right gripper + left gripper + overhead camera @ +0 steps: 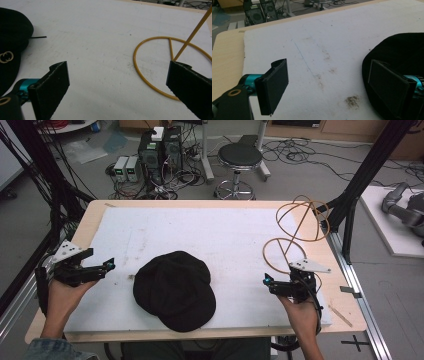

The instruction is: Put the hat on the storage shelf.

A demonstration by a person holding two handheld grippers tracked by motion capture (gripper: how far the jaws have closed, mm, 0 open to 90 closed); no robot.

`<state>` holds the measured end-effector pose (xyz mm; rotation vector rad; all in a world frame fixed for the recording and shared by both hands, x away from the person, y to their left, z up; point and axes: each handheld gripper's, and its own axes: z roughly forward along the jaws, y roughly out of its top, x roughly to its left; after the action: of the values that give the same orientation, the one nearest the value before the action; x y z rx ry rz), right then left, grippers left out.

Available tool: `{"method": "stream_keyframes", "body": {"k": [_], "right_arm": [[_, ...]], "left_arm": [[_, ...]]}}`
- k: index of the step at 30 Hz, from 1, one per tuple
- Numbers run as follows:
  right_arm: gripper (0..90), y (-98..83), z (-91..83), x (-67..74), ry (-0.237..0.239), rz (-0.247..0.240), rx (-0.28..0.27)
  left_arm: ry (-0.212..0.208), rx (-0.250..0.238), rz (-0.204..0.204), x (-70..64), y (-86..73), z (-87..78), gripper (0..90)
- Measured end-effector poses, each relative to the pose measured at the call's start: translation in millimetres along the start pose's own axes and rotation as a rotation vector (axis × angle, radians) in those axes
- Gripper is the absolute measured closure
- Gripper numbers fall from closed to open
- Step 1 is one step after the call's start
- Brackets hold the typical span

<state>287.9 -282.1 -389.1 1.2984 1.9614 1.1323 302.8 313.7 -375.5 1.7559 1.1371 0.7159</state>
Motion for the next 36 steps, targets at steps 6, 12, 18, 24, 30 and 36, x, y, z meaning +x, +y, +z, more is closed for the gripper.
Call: {"method": "stream_keyframes", "body": {"k": [6,12,18,24,30,36], "right_arm": [[4.4,-0.5,0.4,-0.2,0.000,-0.001,0.004],[4.4,-5.7,-6.0,-2.2,-0.015,-0.004,0.006],[4.4,-11.9,-15.0,-6.0,-0.034,0.004,0.004],[4.5,-18.1,-25.5,-9.1,-0.057,0.025,0.003],[4.5,-23.0,-31.4,-11.0,-0.068,0.028,0.009],[4.5,-28.0,-38.1,-13.3,-0.086,0.041,0.015]], "left_arm": [[-0.018,-0.008,-0.005,-1.5,1.8,0.2,17.0],[-0.072,-0.037,0.001,-11.4,11.5,8.8,17.1],[-0.142,-0.038,0.029,-27.7,21.3,20.4,17.3],[-0.264,-0.061,0.047,-50.5,34.0,31.7,17.6],[-0.368,-0.061,0.050,-67.2,38.1,42.9,18.4],[-0.470,-0.020,0.079,-85.1,37.3,57.9,20.3]]}}
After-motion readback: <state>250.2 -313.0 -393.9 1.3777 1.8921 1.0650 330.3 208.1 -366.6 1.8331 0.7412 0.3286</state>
